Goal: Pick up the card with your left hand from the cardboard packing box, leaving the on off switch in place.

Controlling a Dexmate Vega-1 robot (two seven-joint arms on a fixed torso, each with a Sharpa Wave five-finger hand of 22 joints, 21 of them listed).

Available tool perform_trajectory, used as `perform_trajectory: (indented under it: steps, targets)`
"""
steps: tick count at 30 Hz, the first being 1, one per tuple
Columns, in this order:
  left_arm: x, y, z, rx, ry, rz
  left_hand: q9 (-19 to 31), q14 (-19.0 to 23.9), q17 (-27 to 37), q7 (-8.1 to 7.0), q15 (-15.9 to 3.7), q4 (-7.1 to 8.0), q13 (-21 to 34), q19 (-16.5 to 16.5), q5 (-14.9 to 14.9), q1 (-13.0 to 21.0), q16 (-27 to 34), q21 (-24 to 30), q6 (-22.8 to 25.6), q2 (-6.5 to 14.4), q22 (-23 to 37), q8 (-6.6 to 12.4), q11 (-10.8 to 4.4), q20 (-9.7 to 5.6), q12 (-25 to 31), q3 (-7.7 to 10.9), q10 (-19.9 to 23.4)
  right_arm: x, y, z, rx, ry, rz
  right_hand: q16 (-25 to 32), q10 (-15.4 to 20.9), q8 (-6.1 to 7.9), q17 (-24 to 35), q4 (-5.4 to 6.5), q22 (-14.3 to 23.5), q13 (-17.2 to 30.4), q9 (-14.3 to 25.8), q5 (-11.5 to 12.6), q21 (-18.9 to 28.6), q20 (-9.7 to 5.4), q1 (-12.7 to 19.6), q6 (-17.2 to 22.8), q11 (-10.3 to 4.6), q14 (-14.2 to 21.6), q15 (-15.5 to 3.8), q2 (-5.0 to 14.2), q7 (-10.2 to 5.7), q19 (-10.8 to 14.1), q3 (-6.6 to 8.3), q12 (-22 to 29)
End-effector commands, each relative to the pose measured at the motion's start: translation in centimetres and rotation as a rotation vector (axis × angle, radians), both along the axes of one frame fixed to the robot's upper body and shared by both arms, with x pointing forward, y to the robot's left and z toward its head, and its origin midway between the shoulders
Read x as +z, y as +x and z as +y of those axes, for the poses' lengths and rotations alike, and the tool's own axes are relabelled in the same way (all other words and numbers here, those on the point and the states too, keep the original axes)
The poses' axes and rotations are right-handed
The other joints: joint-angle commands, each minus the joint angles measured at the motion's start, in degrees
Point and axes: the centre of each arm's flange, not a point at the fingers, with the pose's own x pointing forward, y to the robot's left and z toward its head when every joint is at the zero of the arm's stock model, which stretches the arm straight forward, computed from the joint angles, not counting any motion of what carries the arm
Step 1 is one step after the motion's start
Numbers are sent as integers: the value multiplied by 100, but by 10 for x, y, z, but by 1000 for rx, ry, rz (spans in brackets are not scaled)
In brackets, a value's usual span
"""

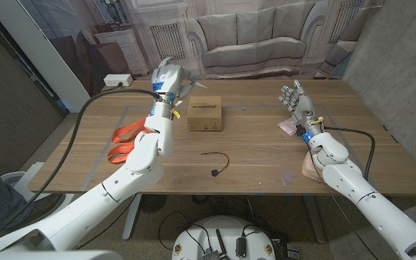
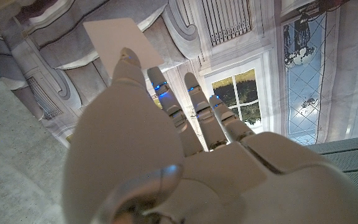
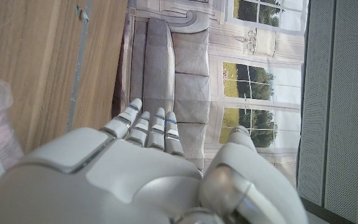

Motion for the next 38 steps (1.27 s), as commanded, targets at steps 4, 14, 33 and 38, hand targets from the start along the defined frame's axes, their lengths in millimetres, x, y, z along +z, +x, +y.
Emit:
perform_trajectory:
  steps: [4, 14, 33, 38]
  targets:
    - [22, -9, -5, 46, 20, 6, 17, 42, 18, 3, -838, 33, 13, 8, -22, 44, -12, -5, 71, 15, 9, 1, -12, -260, -21, -26, 58, 1, 3, -5, -3, 3, 5, -8, 32, 14, 23, -22, 27, 25, 12, 5, -34, 18, 13, 42, 31, 10, 20, 1, -6, 57, 9, -3]
    - [34, -13, -4, 57, 17, 4, 19, 49, 17, 3, -838, 43, 14, 9, -22, 57, -11, -3, 80, 14, 8, -17, -10, -269, -19, -35, 77, 3, 3, -6, -7, -2, 2, -7, 33, 14, 23, -25, 28, 25, 12, 5, -43, 18, 12, 45, 31, 12, 28, 5, -3, 63, 9, -3]
    - [45, -26, 2, 39, 22, -15, 22, 45, 16, 8, -835, 68, 16, 5, -24, 68, -15, -2, 88, 9, 8, -51, -11, -272, -24, -57, 90, -3, -7, 0, -14, 16, 3, -9, 30, 14, 23, -32, 28, 25, 12, 4, -58, 18, 11, 44, 26, 11, 20, 6, -6, 73, 6, -5]
    - [46, -26, 2, 33, 21, -16, 22, 46, 17, 8, -836, 72, 16, 5, -24, 73, -15, -1, 98, 10, 8, -54, -10, -272, -25, -59, 91, -2, -8, 1, -17, 10, 1, -7, 27, 13, 23, -33, 29, 25, 12, 4, -61, 19, 10, 42, 21, 16, 18, 7, -5, 75, 5, -6]
